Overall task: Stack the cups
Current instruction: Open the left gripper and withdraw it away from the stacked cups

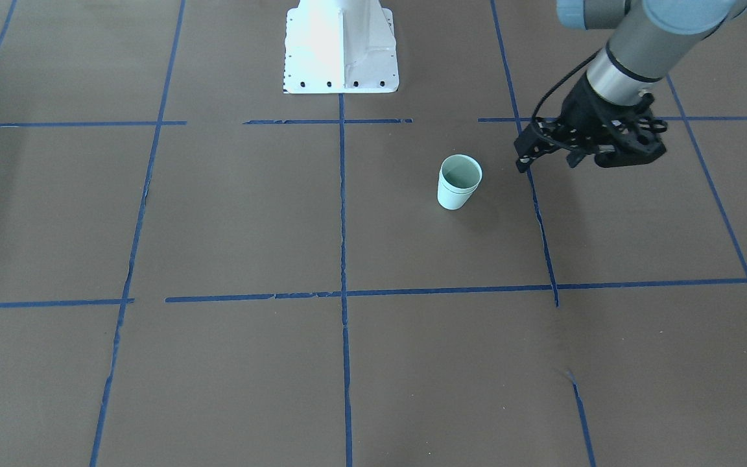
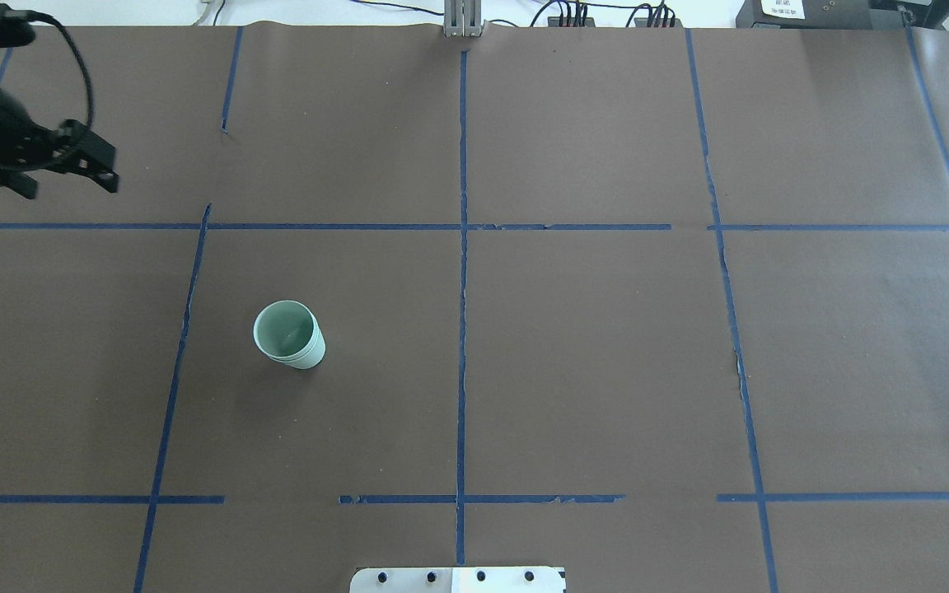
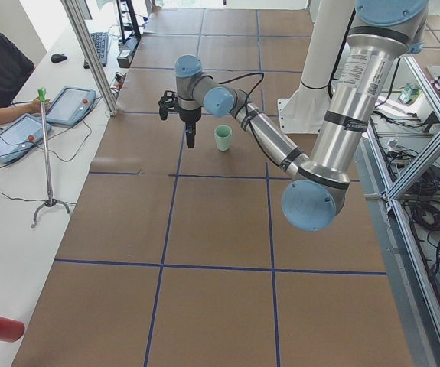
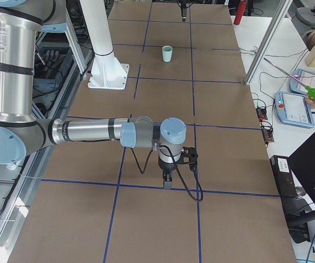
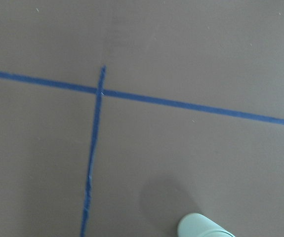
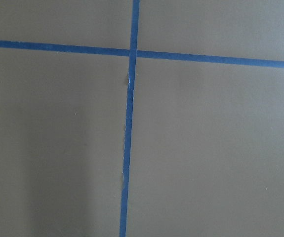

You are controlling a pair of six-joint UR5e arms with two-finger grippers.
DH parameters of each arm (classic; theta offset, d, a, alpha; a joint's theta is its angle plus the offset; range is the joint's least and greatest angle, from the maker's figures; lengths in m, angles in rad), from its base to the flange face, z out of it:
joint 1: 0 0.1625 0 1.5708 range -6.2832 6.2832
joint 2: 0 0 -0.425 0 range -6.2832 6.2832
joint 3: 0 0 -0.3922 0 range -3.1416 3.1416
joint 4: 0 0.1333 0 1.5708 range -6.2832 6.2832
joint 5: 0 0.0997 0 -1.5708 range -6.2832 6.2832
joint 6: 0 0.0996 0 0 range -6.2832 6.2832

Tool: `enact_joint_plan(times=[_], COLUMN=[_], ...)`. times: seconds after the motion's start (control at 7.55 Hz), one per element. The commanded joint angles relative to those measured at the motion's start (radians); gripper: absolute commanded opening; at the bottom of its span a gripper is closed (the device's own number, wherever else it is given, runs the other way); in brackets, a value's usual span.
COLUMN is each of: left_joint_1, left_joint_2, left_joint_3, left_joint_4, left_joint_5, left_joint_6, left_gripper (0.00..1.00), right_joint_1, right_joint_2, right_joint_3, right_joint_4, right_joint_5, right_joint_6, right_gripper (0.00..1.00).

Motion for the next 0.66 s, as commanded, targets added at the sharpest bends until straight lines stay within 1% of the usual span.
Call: enact_joint_plan(times=[0.0,0.27,0.4,0.53], left_joint_1=[-0.202,-0.338,-0.392,-0.41], left_joint_2=[0.09,0.145,0.185,0.238], left_joint_3=[0.117,0.218,0.272,0.304], left_joint_4=[0.002,-0.002,-0.049,-0.141], left_joint_5=[-0.009,-0.009,-0.012,-0.012], left_joint_6=[0.403,0.663,0.751,0.761], left_gripper=[1.0,1.0,1.0,1.0], right_joint_1=[0.0,0.0,0.0,0.0], right_joint_2=[0.0,0.0,0.0,0.0], right_joint_3=[-0.001,-0.001,-0.001,-0.001], right_joint_4=[0.0,-0.001,0.0,-0.001], right_joint_5=[0.0,0.0,0.0,0.0], right_joint_6=[0.0,0.0,0.0,0.0], right_gripper=[1.0,1.0,1.0,1.0])
